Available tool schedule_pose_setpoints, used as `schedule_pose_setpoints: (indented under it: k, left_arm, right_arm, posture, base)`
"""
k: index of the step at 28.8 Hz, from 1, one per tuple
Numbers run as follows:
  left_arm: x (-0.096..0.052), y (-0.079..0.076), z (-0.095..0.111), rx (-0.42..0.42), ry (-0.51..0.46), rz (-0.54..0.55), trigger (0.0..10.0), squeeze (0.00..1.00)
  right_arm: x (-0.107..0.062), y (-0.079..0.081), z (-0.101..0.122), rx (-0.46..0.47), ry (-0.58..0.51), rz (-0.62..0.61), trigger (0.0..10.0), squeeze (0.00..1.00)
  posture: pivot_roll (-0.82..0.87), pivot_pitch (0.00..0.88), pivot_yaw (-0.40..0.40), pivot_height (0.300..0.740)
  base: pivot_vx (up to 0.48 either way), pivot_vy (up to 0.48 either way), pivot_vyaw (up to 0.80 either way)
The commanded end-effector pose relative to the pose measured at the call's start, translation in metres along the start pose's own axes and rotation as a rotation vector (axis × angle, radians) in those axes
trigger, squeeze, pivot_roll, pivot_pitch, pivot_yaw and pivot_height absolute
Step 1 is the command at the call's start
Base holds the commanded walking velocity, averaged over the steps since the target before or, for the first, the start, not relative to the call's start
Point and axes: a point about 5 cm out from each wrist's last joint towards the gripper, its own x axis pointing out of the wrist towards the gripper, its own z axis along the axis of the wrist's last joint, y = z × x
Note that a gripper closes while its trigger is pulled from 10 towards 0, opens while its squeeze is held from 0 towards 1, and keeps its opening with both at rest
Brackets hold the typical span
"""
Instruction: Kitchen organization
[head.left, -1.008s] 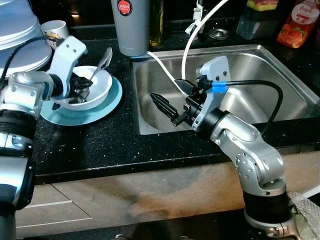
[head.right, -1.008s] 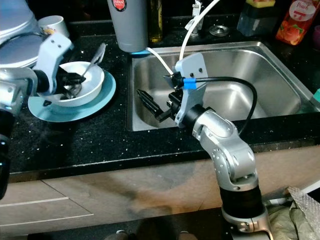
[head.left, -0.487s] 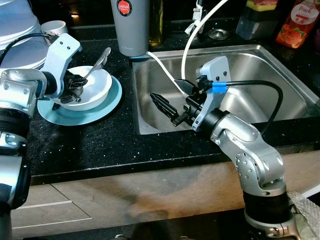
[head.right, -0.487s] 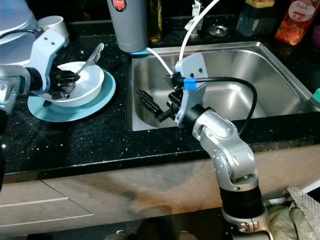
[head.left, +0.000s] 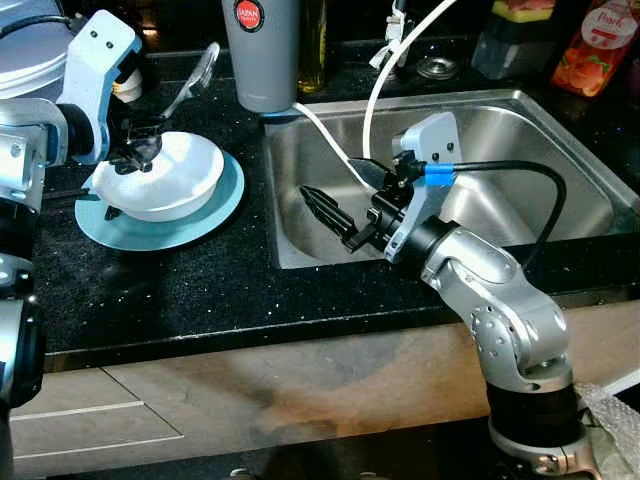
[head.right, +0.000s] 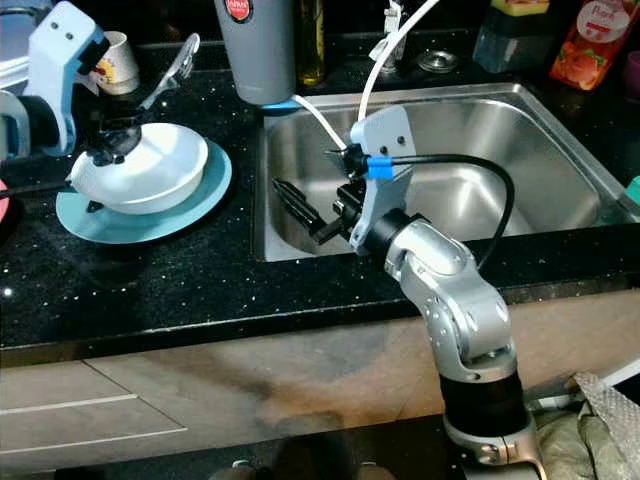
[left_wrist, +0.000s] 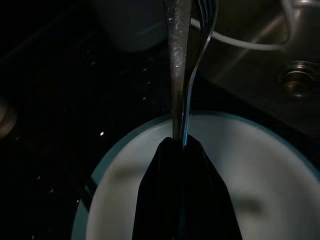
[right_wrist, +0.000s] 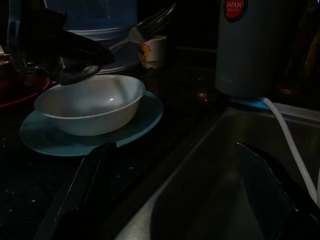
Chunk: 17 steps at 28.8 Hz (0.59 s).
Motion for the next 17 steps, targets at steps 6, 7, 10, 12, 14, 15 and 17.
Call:
schedule_pose_setpoints:
  k: [6,7,10,12,14,15,17]
  left_arm:
    - [-0.020,0.004,-0.002,0.149,0.102,-0.045,10.0,0.00]
    - [-0.022,0.003,-0.002,0.157,0.108,-0.049,10.0,0.00]
    - [-0.024,0.003,-0.001,0.170,0.115,-0.060,10.0,0.00]
    - [-0.024,0.003,-0.002,0.170,0.118,-0.059,10.0,0.00]
    - [-0.025,0.002,-0.002,0.170,0.120,-0.060,10.0,0.00]
    - [-0.025,0.001,-0.002,0.172,0.124,-0.065,10.0,0.00]
    - [-0.025,0.001,-0.002,0.173,0.124,-0.066,10.0,0.00]
  right_arm:
    - [-0.001,0.005,0.002,0.001,-0.014,0.029,10.0,0.00]
    - [-0.001,0.005,0.001,0.000,-0.013,0.030,10.0,0.00]
    - [-0.001,0.005,0.001,0.002,-0.012,0.031,10.0,0.00]
    - [-0.001,0.005,0.000,0.000,-0.010,0.034,10.0,0.00]
    - [-0.001,0.005,0.000,0.001,-0.010,0.037,10.0,0.00]
    - [-0.001,0.006,0.000,-0.001,-0.010,0.041,10.0,0.00]
    - [0.000,0.006,0.000,-0.001,-0.010,0.042,10.0,0.00]
  posture:
    - [0.00,0.085,0.009,0.740]
    - [0.00,0.083,0.008,0.740]
    - [0.00,0.083,0.008,0.740]
    - [0.01,0.081,0.006,0.740]
    - [0.01,0.079,0.004,0.740]
    - [0.01,0.075,0.004,0.740]
    - [0.01,0.075,0.004,0.740]
  base:
    - [0.000,0.000,0.00]
    - [0.000,0.000,0.00]
    - [0.000,0.000,0.00]
    - [0.000,0.000,0.00]
    - [0.000,0.000,0.00]
    - [0.000,0.000,0.00]
    - [0.000,0.000,0.00]
